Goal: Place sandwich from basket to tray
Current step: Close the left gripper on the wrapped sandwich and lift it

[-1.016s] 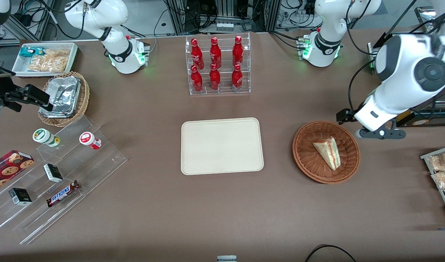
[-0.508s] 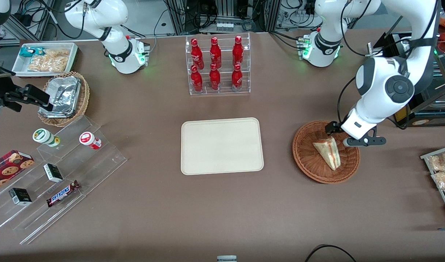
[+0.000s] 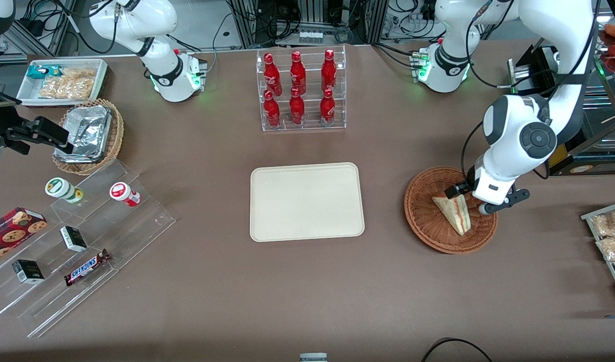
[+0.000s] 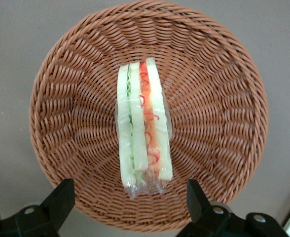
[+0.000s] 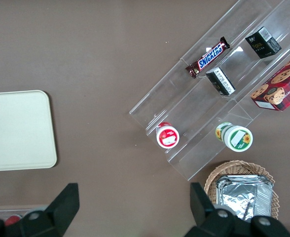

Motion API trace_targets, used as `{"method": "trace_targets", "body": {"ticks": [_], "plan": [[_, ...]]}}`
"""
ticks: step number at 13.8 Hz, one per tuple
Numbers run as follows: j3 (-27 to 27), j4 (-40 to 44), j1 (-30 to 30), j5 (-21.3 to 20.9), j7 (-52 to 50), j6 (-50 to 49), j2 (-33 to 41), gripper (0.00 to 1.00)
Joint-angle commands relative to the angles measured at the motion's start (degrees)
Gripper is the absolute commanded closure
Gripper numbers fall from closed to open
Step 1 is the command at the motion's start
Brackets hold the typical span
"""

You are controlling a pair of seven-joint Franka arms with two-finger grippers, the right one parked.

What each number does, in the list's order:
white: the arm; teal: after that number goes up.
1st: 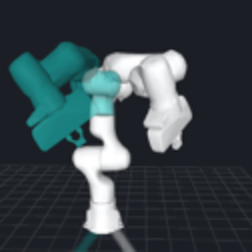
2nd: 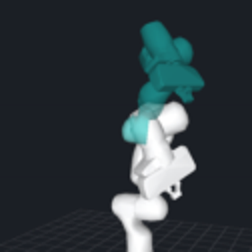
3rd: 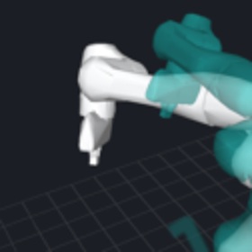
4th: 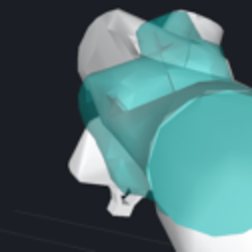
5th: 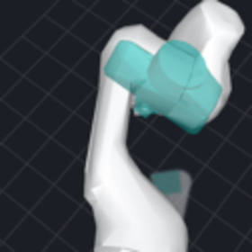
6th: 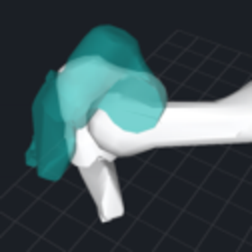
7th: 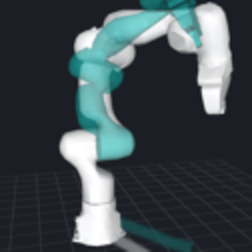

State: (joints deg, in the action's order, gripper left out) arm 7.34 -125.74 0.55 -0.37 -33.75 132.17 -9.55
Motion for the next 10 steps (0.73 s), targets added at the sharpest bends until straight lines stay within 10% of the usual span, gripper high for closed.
{"method": "trace_targets", "body": {"ticks": [1, 5, 6, 8, 10], "plan": [[0.57, 0.67, -0.38, 0.19, -6.49, 4.39, -3.45, 0.00], [0.57, 0.85, -0.47, 0.19, -6.68, 8.19, -7.76, 0.00], [0.57, 1.11, -0.47, 0.19, -6.76, 8.02, -7.94, 0.16], [0.57, 1.99, -0.55, 0.19, -6.77, 7.14, -7.77, 0.81], [0.57, 4.09, -0.55, 0.10, -5.98, 1.29, -7.24, 0.93]]}}
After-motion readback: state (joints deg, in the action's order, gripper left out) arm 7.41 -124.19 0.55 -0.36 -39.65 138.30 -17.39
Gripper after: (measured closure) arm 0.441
